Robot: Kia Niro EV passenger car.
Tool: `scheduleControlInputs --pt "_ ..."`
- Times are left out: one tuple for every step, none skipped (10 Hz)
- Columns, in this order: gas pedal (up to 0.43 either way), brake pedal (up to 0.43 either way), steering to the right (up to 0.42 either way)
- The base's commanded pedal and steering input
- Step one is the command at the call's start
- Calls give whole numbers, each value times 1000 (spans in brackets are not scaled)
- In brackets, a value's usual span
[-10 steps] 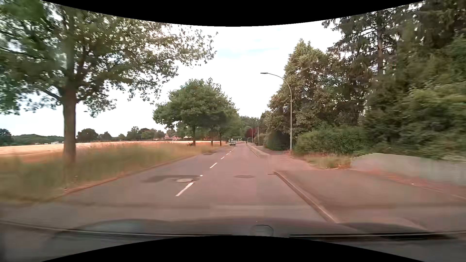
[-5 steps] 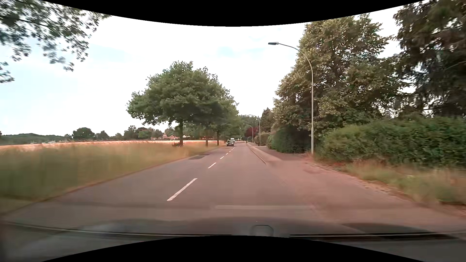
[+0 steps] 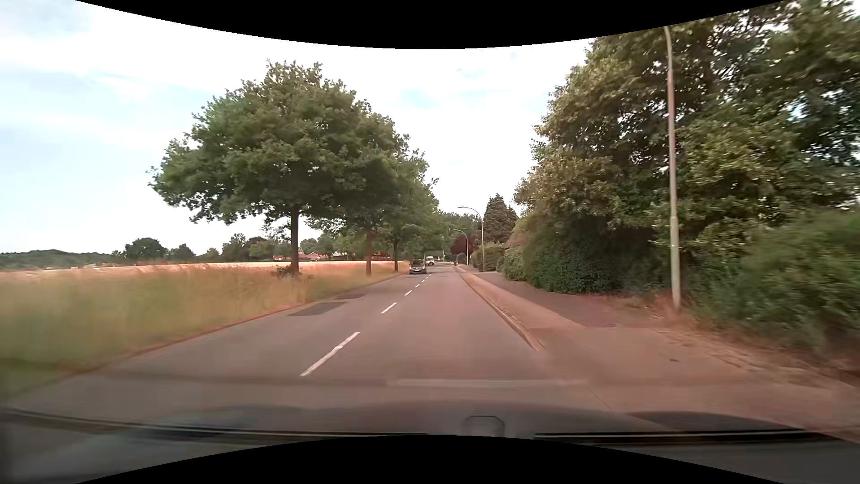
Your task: Follow the waypoints while adhering to traffic rules and regulations
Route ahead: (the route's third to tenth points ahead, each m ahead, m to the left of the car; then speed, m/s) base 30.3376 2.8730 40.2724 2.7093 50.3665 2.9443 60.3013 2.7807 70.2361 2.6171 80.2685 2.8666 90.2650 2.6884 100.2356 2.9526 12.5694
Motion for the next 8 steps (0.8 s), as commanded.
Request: scheduleControlInputs --pt "59 0 -2" --pt "67 0 -2" --pt "67 0 -3" --pt "67 0 -3" --pt "67 0 -6" --pt "79 0 -7" --pt "79 0 -7" --pt "79 0 -6"
